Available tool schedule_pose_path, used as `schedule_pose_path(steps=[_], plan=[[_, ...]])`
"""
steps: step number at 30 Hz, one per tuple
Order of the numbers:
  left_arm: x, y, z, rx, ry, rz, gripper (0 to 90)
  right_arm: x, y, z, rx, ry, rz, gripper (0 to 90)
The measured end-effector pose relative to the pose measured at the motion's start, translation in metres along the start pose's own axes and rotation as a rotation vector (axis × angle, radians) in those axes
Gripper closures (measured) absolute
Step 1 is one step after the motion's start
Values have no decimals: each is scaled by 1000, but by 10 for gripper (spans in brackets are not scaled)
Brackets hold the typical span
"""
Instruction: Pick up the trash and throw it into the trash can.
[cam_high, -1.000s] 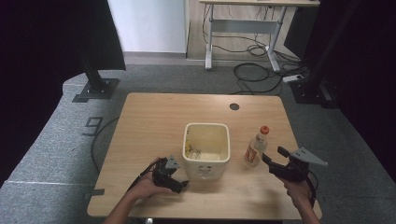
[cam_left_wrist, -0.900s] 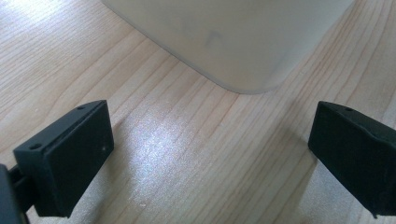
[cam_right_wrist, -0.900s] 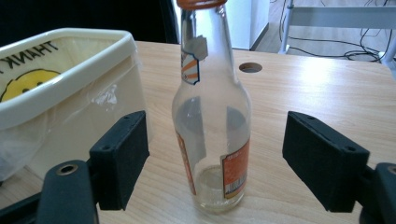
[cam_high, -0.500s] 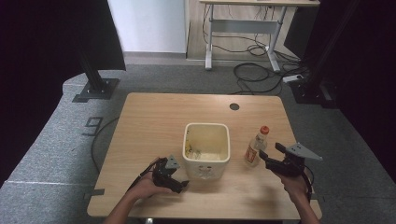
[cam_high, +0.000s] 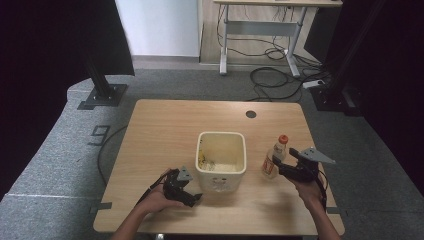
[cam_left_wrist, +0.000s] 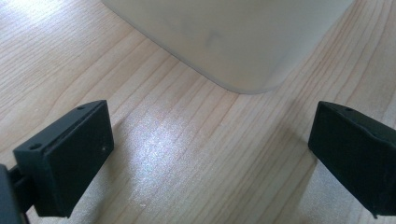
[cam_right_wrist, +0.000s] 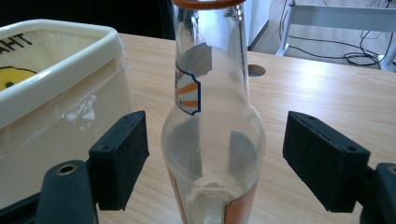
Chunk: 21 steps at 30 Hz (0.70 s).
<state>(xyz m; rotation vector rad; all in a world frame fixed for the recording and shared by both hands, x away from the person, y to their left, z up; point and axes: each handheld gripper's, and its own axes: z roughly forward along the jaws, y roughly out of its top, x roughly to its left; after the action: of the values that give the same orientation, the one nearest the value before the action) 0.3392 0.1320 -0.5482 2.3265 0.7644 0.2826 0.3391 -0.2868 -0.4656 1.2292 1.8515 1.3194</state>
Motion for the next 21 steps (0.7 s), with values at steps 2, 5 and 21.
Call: schedule_pose_path(steps=[2, 5, 21], plan=[[0, 0, 0, 0, 0, 0, 1, 0, 2, 2, -4, -1, 4, 222], [0, 0, 0, 0, 0, 0, 1, -1, 6, 6, -16, 1, 15, 221], [0, 0, 0, 0, 0, 0, 0, 2, 15, 22, -63, -34, 11, 384]])
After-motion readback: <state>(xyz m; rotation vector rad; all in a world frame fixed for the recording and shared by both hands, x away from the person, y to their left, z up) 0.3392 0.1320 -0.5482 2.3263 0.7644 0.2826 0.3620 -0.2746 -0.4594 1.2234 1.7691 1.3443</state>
